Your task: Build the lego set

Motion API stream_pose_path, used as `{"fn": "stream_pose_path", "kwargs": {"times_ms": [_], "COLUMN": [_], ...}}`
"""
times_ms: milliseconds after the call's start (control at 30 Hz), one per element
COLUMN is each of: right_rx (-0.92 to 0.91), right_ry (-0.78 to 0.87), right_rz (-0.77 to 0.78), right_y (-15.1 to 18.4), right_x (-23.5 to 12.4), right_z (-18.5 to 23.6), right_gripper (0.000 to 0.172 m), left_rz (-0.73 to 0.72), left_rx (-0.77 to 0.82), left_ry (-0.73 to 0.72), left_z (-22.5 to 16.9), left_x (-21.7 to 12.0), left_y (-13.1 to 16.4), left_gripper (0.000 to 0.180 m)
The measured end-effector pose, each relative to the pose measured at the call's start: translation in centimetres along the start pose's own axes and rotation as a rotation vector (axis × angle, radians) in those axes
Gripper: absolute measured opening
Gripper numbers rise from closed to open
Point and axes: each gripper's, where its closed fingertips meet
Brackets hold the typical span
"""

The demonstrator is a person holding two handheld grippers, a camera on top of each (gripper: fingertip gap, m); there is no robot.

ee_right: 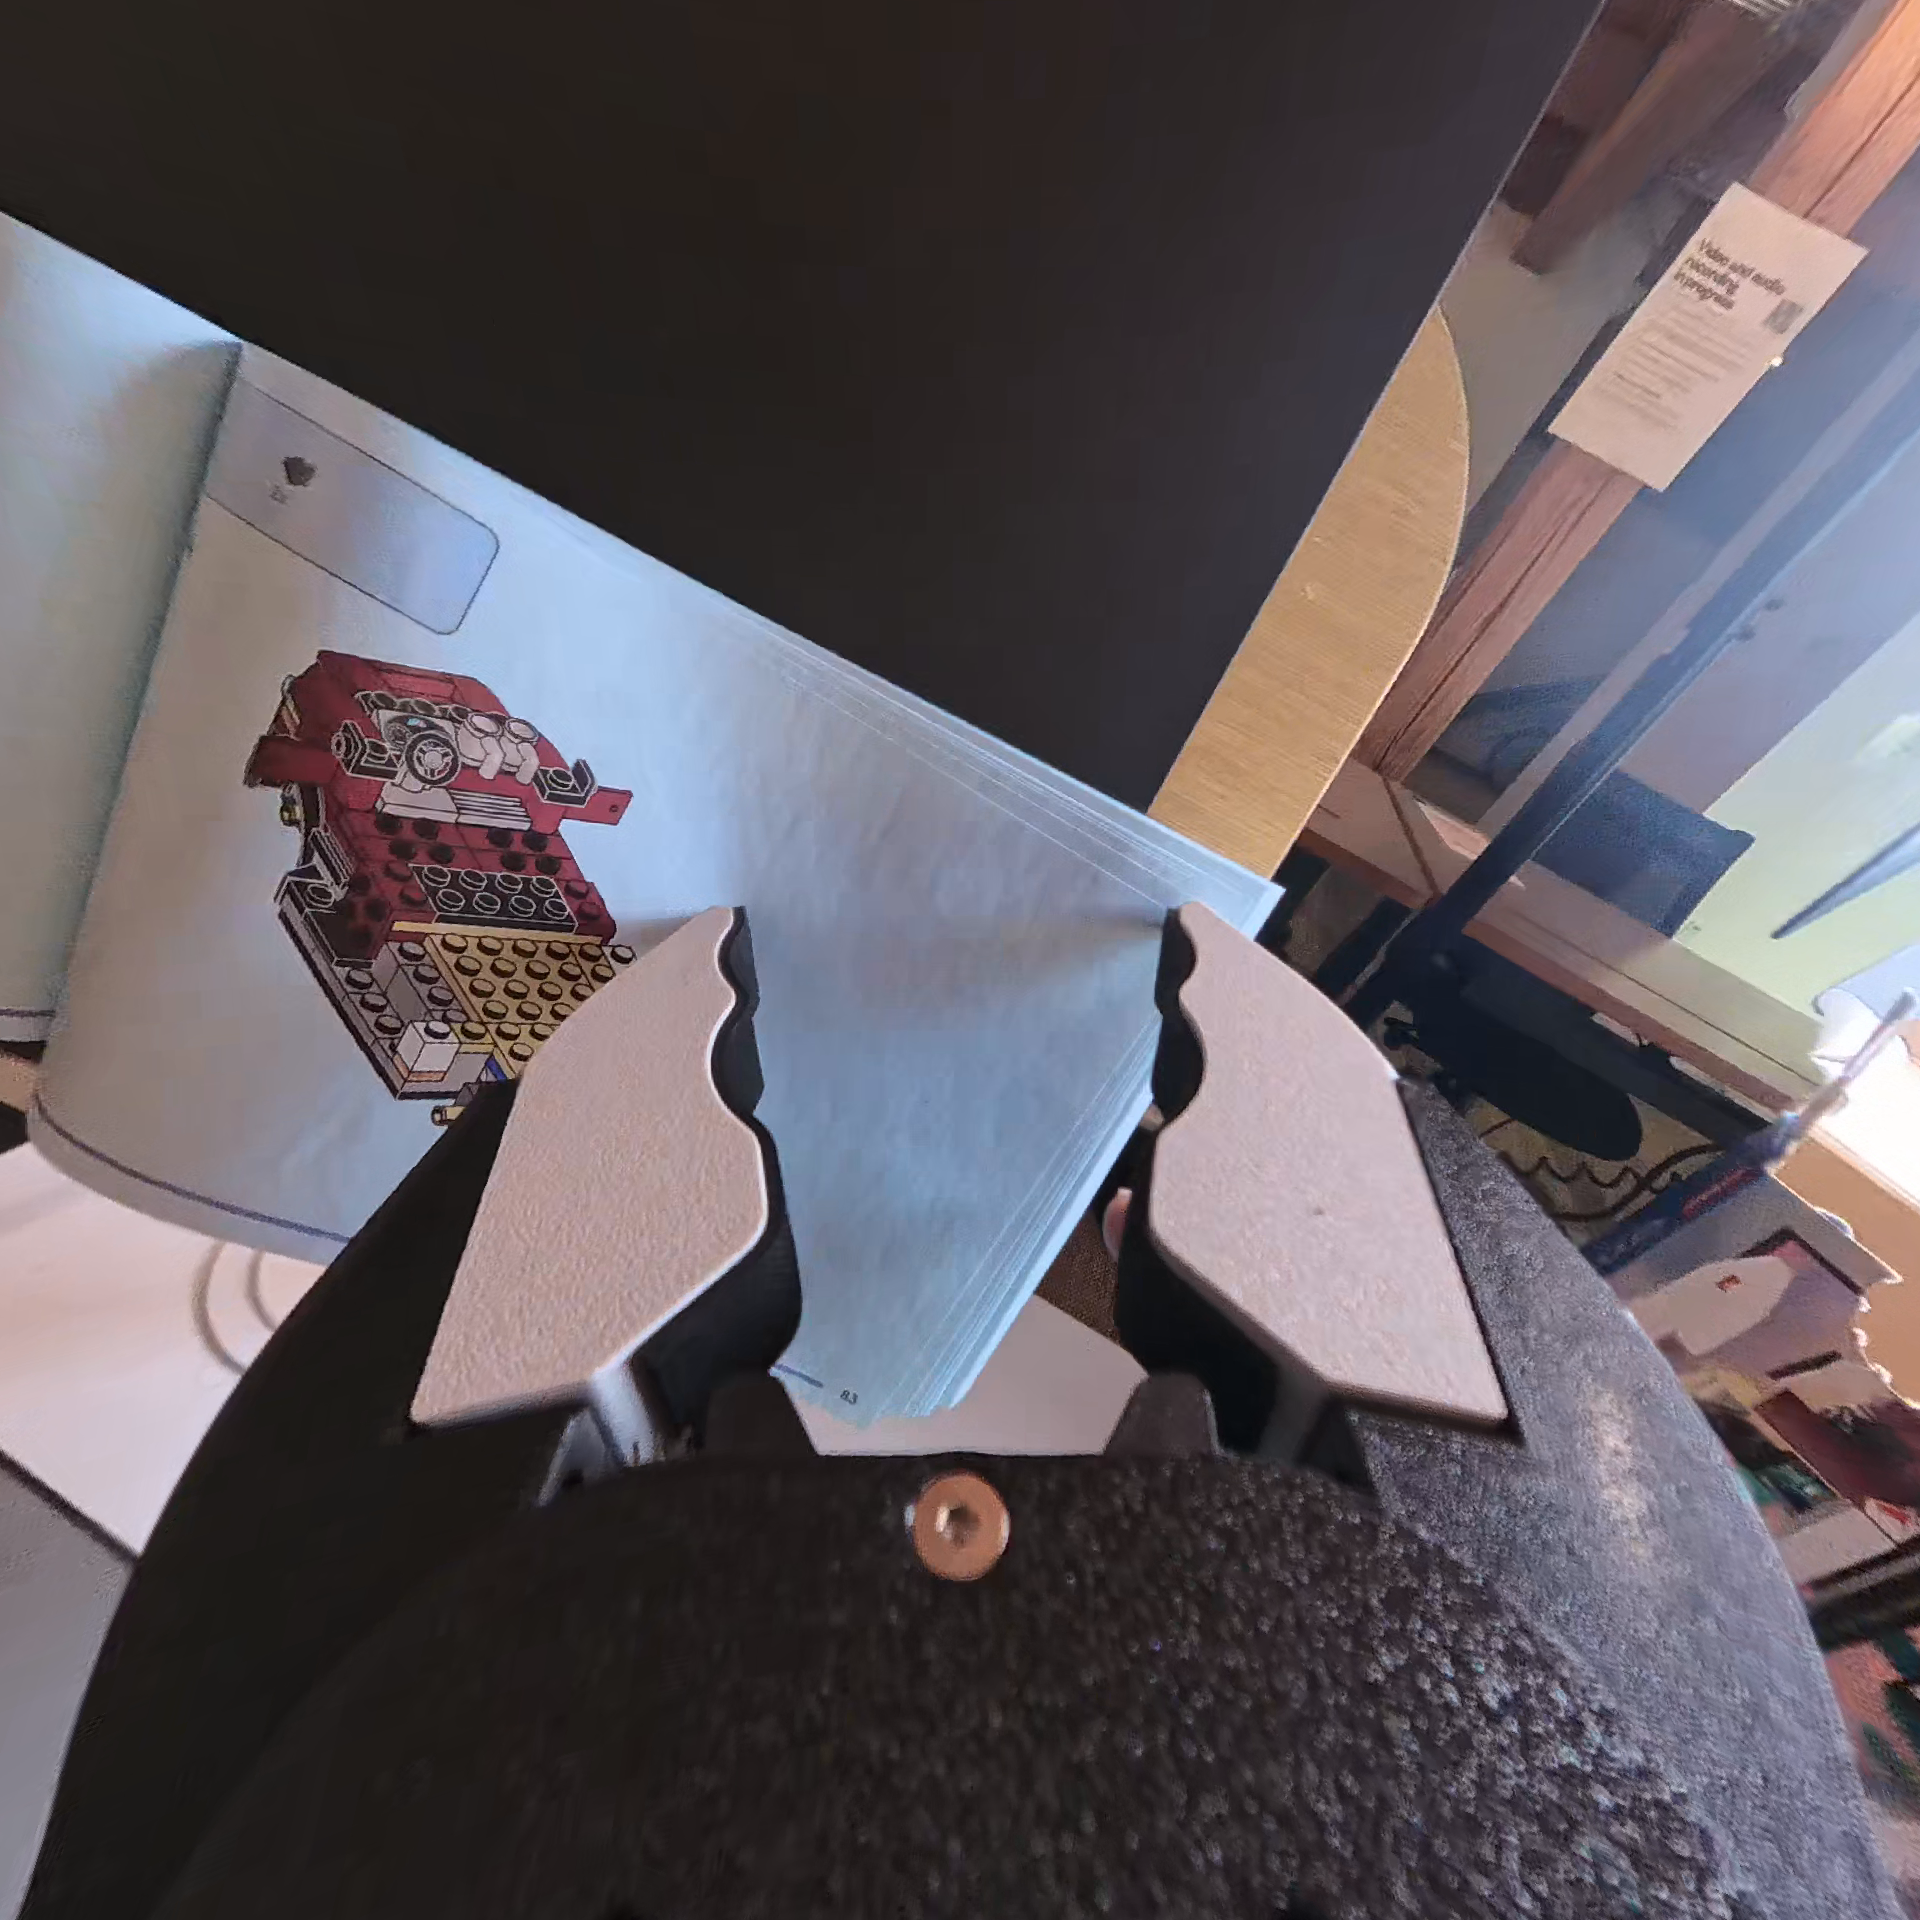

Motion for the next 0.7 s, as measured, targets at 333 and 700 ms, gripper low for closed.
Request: {"fn": "stream_pose_path", "kwargs": {"times_ms": [333, 700], "right_rx": [-0.019, 0.028], "right_ry": [-0.018, 0.019], "right_rz": [-0.031, -0.036], "right_y": [0.1, 1.0], "right_x": [-0.5, -0.1], "right_z": [1.2, 0.3], "right_gripper": [0.040, 0.059], "left_rz": [0.010, 0.016], "left_rx": [0.017, 0.013], "left_ry": [-0.002, -0.005], "left_z": [-0.1, -0.1], "left_x": [0.0, 0.1], "left_y": [0.0, 0.0], "left_gripper": [0.006, 0.006]}}
Point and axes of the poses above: each gripper's, where its closed fingertips meet, x out along the fingers, y out of its underside, z = x × y across the jaws, and after that the axes turned 13 degrees about -x, right-handed
